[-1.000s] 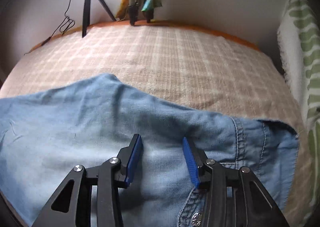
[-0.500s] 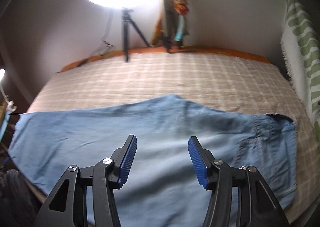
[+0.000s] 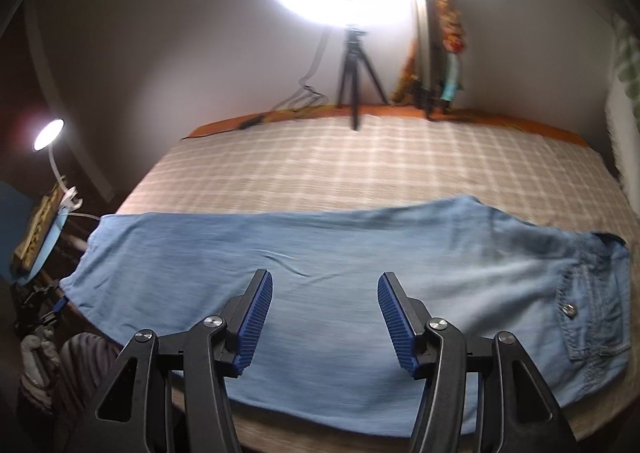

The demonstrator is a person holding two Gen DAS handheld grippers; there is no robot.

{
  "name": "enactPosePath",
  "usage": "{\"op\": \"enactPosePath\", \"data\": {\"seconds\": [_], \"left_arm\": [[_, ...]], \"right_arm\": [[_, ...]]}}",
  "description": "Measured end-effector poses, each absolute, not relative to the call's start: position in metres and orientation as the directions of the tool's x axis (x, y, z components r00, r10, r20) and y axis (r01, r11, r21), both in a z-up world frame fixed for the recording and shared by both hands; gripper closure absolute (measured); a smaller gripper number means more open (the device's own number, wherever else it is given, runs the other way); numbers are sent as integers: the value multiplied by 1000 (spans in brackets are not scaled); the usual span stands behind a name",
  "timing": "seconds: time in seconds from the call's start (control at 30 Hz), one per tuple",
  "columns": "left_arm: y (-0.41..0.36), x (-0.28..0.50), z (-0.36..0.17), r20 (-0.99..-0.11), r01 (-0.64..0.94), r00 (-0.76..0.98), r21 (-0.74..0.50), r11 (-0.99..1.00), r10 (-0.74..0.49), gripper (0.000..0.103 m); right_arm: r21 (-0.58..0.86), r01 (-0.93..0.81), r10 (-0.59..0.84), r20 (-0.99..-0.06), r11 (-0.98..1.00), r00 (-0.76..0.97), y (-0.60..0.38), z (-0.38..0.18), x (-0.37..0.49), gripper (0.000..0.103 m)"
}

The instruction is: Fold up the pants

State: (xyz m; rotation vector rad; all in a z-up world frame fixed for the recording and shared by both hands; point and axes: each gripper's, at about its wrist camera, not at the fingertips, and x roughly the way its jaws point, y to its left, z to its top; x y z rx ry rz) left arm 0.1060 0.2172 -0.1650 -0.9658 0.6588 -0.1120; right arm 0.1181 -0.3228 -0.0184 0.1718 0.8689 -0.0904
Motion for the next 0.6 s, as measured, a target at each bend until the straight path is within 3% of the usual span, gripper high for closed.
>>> {"op": "enactPosePath", "data": {"seconds": [0.17, 0.27, 0.3, 0.43, 0.47, 0.5, 0.6], "left_arm": [[216, 115, -166, -475, -188, 803, -775, 603, -360, 47], [215, 116, -160, -473, -177, 812, -757, 629, -341, 75], [214, 116, -158, -460, -164, 820, -759, 631, -340, 78], [205, 127, -148, -496, -156, 807, -703, 694, -321, 77], [204, 130, -147, -520, -178, 797, -688, 703, -308, 70], [204, 133, -149, -555, -217, 780, -674, 706, -290, 55], [206, 135, -158, -560, -255, 780, -692, 675, -279, 56]], "right_arm": [[133, 70, 58, -766, 989, 640, -280, -20, 137, 44], [147, 7, 111, -773, 989, 625, -251, -24, 151, 44], [140, -19, 121, -777, 990, 618, -240, -25, 157, 44], [136, -112, 176, -790, 984, 587, -206, -29, 185, 44], [138, -129, 188, -793, 982, 580, -199, -30, 192, 44], [149, -152, 210, -794, 977, 570, -190, -30, 199, 44], [177, -213, 267, -801, 961, 536, -167, -33, 219, 44]]}}
